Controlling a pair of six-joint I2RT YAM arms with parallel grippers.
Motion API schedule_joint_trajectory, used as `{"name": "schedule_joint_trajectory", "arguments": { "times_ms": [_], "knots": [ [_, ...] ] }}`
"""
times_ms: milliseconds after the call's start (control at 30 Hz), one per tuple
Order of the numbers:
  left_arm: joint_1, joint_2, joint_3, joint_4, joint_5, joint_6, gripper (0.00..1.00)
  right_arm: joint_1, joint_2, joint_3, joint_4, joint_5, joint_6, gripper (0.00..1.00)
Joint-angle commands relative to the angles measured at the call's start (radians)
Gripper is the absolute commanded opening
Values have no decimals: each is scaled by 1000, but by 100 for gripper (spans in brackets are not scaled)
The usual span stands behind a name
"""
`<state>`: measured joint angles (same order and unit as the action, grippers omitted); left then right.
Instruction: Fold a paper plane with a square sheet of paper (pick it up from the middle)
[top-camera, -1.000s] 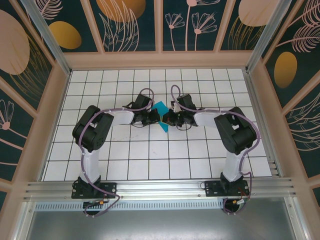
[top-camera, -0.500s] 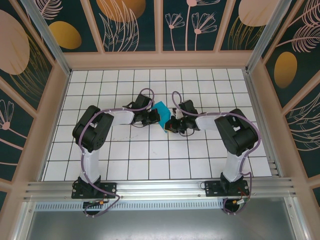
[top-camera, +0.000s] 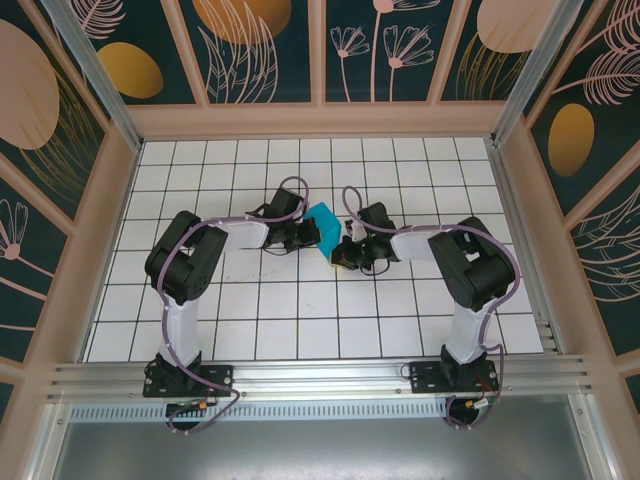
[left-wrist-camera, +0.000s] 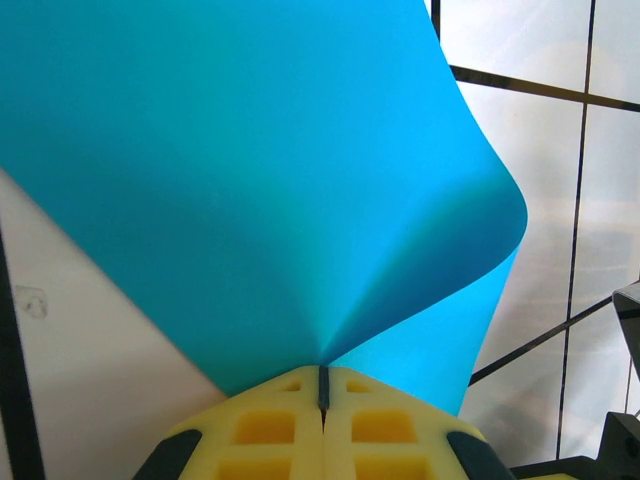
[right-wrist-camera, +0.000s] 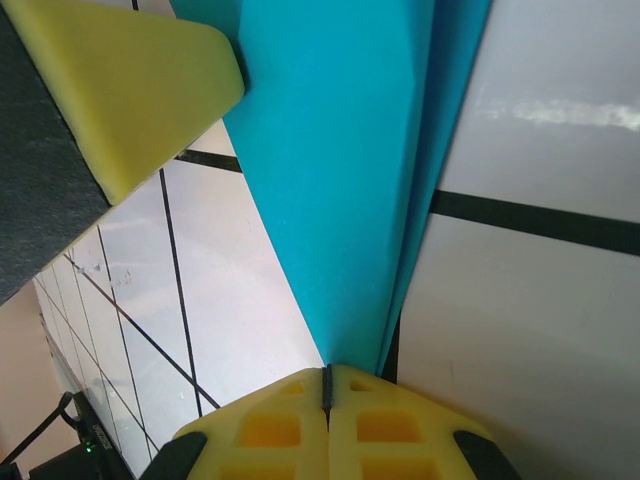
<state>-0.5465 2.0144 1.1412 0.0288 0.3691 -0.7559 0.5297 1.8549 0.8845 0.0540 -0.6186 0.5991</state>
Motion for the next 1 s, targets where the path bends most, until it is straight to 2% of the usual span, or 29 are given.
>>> {"name": "schedule_joint_trajectory", "arguments": {
  "times_ms": [0,167,367,667,967],
  "knots": [
    [-4,52,-8,-59,-65,11,0,-7,-1,2,-76,25,-39,4],
    [-4,52,-7,-60,-67,13,0,-7,-51,46,-57,29,-38,4],
    [-5,51,-8,-62,-68,14,0,-6,18,92,-57,54,-42,4],
    [-4,49,-5,-56,-67,20,0,-2,46,52,-75,63,-39,4],
    [-5,21,-12,-29,-33,53,0,38,11,5,-45,-2,17,4]
  ]
}}
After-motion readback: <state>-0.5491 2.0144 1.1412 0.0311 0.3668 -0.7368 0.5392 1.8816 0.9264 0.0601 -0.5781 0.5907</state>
